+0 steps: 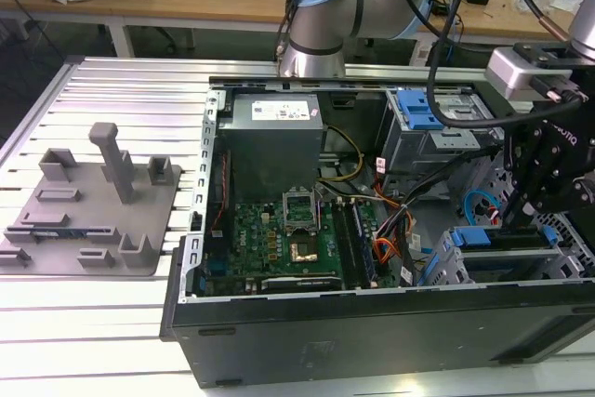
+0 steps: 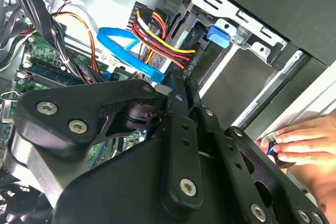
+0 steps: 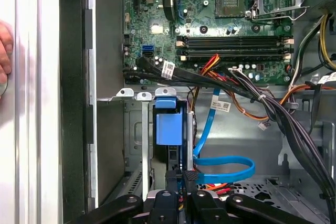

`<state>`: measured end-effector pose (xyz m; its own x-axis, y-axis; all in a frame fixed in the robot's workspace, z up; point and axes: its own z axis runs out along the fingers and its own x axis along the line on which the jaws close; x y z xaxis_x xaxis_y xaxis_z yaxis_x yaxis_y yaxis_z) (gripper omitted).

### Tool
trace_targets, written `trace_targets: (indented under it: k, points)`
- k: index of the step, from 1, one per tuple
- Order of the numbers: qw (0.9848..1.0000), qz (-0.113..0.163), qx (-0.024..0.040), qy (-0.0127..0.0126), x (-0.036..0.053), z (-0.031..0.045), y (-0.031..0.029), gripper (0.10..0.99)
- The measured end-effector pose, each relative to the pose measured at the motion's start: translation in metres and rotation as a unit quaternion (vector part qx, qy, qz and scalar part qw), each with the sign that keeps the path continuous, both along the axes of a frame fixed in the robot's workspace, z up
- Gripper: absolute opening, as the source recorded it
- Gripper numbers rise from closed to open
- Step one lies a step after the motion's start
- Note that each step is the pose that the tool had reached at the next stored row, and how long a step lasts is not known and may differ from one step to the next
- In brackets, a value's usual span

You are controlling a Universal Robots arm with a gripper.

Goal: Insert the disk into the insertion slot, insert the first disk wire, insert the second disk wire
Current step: 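Insert the second disk wire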

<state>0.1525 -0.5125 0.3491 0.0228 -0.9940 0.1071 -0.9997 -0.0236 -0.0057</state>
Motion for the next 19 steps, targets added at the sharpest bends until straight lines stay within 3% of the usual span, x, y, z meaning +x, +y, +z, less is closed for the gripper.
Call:
trace_targets:
  k: [19]
  points:
    - [1.0, 0.0, 0.0001, 0.0, 0.0008, -0.0063, -0.0011, 0.161]
